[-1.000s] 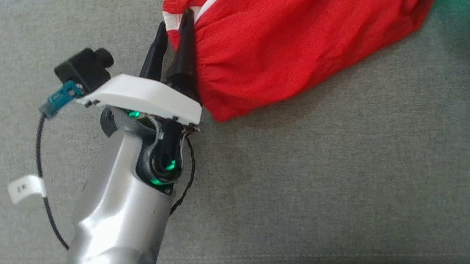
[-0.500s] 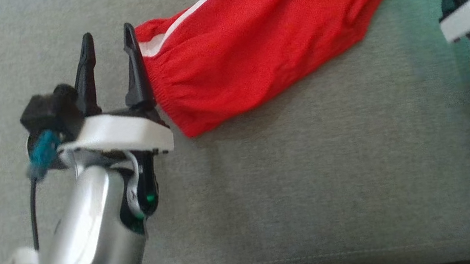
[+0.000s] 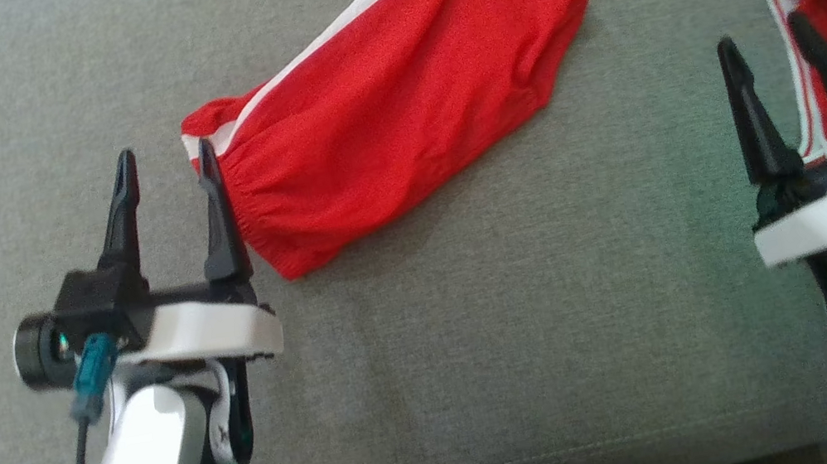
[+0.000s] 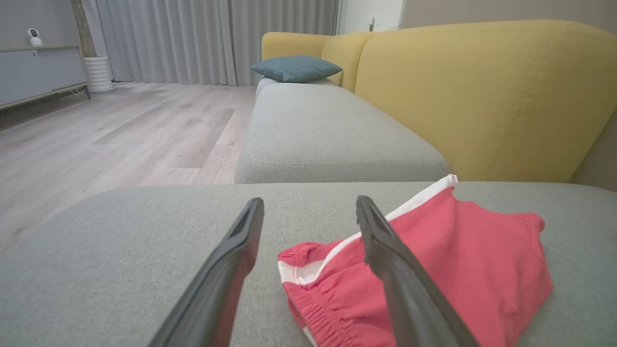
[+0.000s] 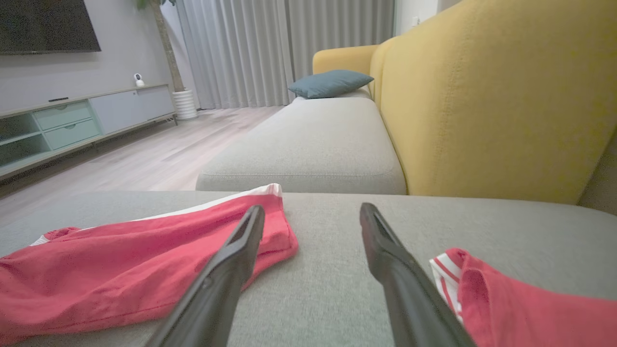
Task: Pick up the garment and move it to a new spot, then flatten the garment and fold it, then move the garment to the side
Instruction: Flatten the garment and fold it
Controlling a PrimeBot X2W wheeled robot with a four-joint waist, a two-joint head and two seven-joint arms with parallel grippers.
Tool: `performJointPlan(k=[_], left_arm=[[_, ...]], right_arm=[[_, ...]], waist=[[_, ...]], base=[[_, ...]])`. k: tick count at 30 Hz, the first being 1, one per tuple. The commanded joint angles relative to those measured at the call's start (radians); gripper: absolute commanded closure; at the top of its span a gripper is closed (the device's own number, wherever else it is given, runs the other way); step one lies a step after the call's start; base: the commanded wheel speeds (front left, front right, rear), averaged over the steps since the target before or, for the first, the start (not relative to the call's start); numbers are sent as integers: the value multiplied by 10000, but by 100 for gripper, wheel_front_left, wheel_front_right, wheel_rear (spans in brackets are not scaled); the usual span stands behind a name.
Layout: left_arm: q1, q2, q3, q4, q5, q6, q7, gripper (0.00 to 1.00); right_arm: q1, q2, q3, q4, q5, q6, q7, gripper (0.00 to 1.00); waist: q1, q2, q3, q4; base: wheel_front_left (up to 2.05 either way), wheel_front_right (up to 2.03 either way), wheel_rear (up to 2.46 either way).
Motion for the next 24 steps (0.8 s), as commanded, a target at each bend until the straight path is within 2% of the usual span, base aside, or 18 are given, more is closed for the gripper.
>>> performJointPlan(k=[1,11,24], left_arm=[[-14,242,433,-340,56,45,-50,0],[757,118,739,-376,224,79,-50,0],[683,-93,1036,-349,492,-117,-51,0]], right_arm=[[262,81,-20,-587,-141,35,158,0],[1424,704,-586,-2015,-595,35,953,0],[1429,736,-759,-2321,-624,35,1228,0]], waist=[[0,-1,-147,-152],[0,-1,-316,-318],[0,-1,-149,-282]], base=[[0,0,0],[0,0,0],[0,0,0]])
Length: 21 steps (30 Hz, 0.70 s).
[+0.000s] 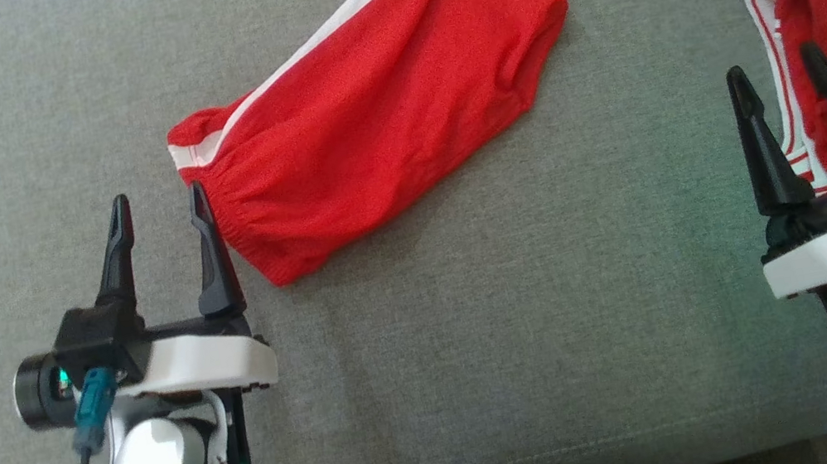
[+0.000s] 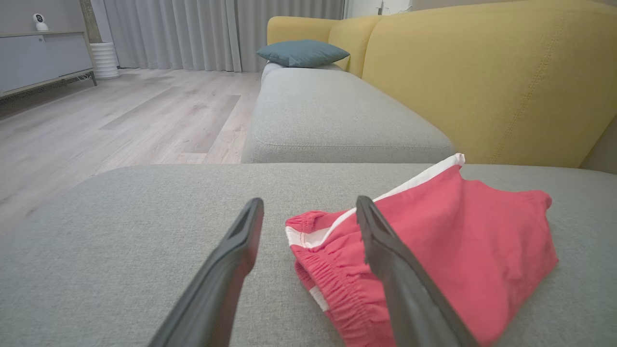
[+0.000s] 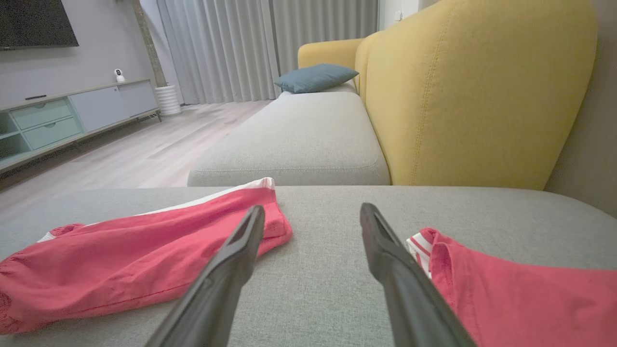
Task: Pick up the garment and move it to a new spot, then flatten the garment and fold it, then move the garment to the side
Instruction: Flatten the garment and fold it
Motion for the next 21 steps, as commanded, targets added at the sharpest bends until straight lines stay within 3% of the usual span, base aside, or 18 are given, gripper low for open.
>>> performJointPlan(k=[1,10,14,21], left_arm=[[-320,90,410,-336,124,-36,-51,0],[-1040,-243,355,-489,426,-278,-51,0],[-1417,-520,297,-543,573,-425,-51,0],[-1674,-785,271,-523,693,-591,-51,0]], right_arm=[[-60,-77,91,-349,-34,35,70,0],[-1591,-805,502,415,379,35,973,0],[-3124,-1281,1221,1491,709,35,1765,0],[-4717,-1487,1890,3241,1076,35,2648,0]], waist=[[0,-1,104,51],[0,-1,1073,564],[0,-1,1559,975],[0,-1,1866,1310]], base=[[0,0,0],[0,0,0],[0,0,0],[0,0,0]])
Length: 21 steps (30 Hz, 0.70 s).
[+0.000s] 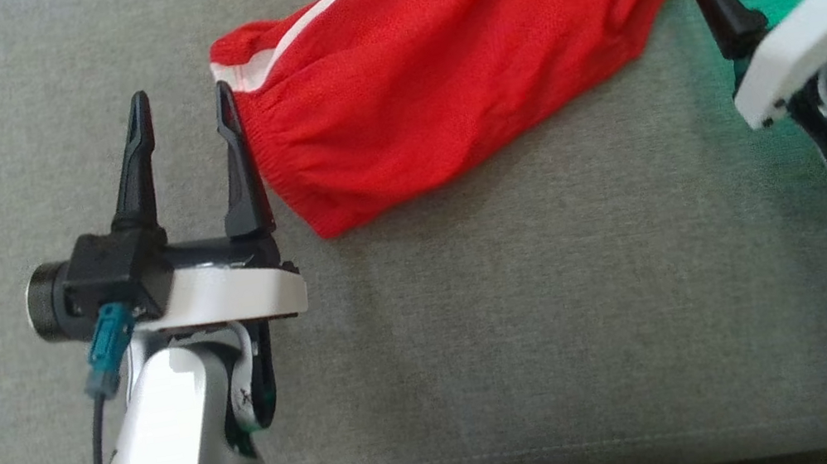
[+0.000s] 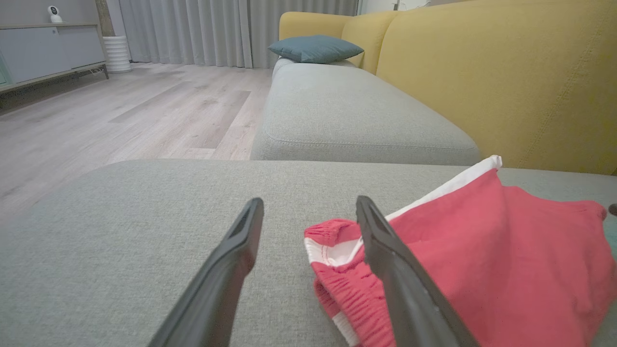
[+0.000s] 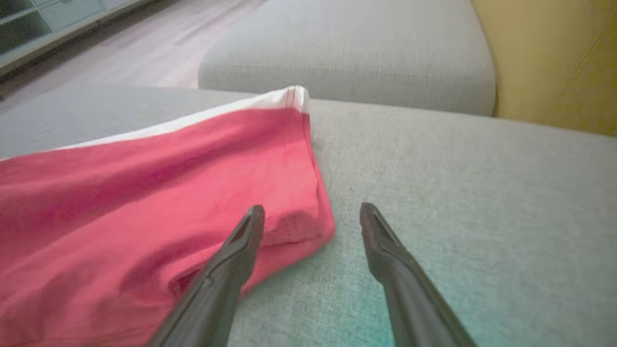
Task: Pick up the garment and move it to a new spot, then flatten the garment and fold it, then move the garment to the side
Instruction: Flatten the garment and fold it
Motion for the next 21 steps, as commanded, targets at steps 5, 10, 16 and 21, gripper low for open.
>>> performJointPlan(k=[5,10,16,21], left_arm=[[-416,-55,282,-285,172,-122,-49,0],[-436,-130,351,-222,244,-206,-49,0],[-344,-178,475,-134,318,-269,-49,0],[-159,-193,555,-63,380,-385,-49,0]], right_arm=[[-992,-44,299,1290,349,35,660,0],[-1478,119,713,2305,865,35,1283,13],[-1362,178,1198,2403,1605,35,1270,100],[-343,196,999,1795,2005,35,414,100]], waist=[[0,0,169,198],[0,0,154,207],[0,0,-49,100],[0,0,-433,-54]], base=[[0,0,0],[0,0,0],[0,0,0],[0,0,0]])
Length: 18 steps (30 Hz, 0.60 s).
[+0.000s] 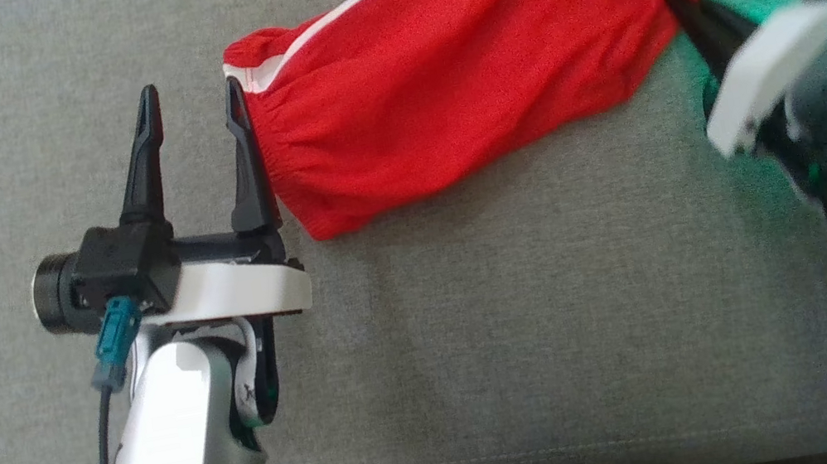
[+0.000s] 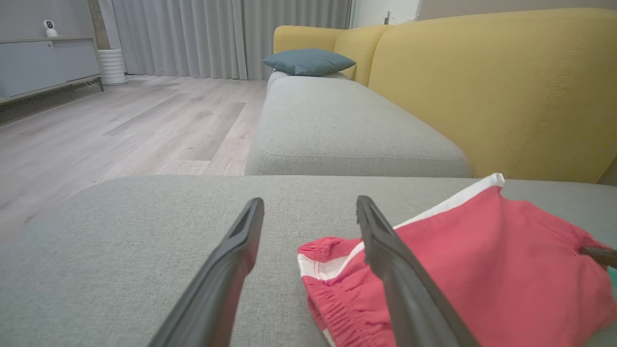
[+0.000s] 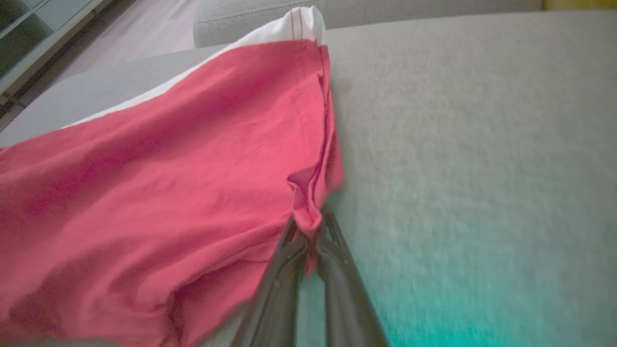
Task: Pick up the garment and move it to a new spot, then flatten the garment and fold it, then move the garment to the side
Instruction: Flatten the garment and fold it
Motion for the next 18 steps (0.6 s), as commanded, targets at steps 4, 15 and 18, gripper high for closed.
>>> performJointPlan(k=[4,15,18], left_arm=[[103,95,443,-190,216,-169,-49,0],[646,96,529,-19,246,-306,-49,0],[736,101,529,49,252,-347,-49,0]], right_arm=[[1590,142,-326,-1092,162,35,-611,100],[4579,1070,-2052,-2768,-188,35,-804,100],[4905,1208,-2379,-2998,-374,35,-665,100]], waist=[[0,0,-403,-265],[0,0,-1048,-473],[0,0,-1170,-471]], base=[[0,0,0],[0,0,0],[0,0,0]])
